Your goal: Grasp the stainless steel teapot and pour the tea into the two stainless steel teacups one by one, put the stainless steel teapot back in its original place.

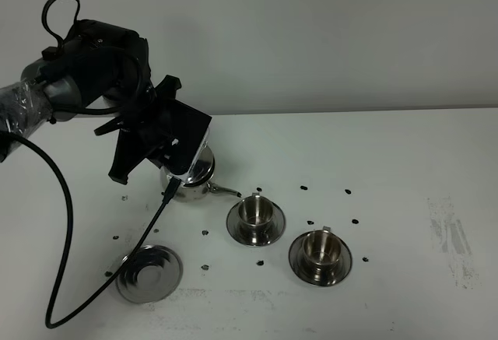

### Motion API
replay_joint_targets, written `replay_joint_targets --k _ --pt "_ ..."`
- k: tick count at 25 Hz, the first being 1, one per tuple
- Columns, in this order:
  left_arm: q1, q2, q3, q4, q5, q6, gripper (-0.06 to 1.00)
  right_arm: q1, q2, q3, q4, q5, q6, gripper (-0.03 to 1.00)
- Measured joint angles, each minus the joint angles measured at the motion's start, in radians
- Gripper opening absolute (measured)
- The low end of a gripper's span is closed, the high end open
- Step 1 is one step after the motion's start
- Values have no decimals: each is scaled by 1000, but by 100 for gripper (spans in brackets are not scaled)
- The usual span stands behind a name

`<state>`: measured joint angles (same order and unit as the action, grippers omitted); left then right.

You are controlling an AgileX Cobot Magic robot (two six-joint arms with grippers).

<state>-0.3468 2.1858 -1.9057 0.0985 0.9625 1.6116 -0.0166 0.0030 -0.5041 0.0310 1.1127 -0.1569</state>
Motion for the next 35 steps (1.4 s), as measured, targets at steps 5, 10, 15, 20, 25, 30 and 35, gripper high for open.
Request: replay_joint_targets --k 5,10,15,20,25,30,35 --pt "-14 0 0 35 -44 3 26 0 0 0 0 0 0 49" --pt "-31 4 0 45 -57 4 26 0 0 0 0 0 0 49" --pt "-45 27 -1 46 -57 4 26 0 0 0 0 0 0 49" --pt "-52 30 -1 51 -68 4 26 0 0 0 0 0 0 49" --pt "-59 30 -1 88 -72 4 26 0 0 0 0 0 0 49" --pt "-63 30 -1 112 -72 5 26 0 0 0 0 0 0 49" --pt "-70 30 -1 124 -80 5 26 0 0 0 0 0 0 49"
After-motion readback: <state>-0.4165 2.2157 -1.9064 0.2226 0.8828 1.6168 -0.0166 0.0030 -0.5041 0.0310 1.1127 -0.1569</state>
